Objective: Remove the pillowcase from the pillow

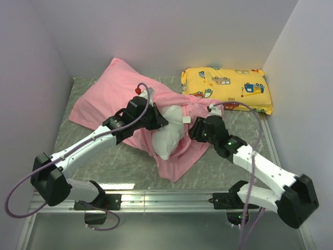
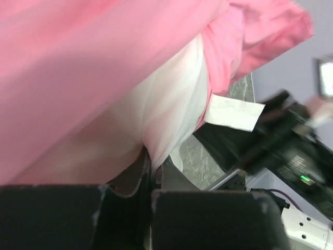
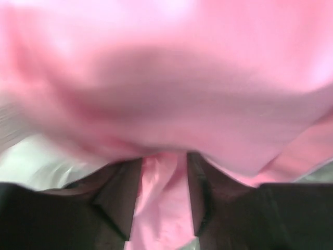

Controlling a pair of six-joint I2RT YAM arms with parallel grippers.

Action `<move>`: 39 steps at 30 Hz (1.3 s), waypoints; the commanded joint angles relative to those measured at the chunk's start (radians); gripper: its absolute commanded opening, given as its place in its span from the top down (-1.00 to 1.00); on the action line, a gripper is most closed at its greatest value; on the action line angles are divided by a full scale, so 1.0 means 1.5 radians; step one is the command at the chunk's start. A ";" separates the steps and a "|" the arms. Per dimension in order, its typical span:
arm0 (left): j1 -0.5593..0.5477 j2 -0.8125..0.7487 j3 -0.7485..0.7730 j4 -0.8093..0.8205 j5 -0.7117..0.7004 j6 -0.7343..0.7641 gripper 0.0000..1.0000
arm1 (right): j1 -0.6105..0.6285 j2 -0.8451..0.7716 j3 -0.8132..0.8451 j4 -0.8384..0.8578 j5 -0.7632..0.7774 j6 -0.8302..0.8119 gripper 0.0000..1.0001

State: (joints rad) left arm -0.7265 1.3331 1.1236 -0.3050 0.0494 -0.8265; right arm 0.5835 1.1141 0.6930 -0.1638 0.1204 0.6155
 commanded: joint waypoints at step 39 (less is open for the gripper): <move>-0.043 -0.274 0.009 0.153 0.022 -0.022 0.99 | -0.190 0.301 0.144 0.303 -0.477 0.022 0.88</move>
State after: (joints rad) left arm -0.7815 0.9813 1.1248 -0.3923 0.0204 -0.7864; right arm 0.2466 1.4914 0.9005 0.0280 -0.3202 0.5892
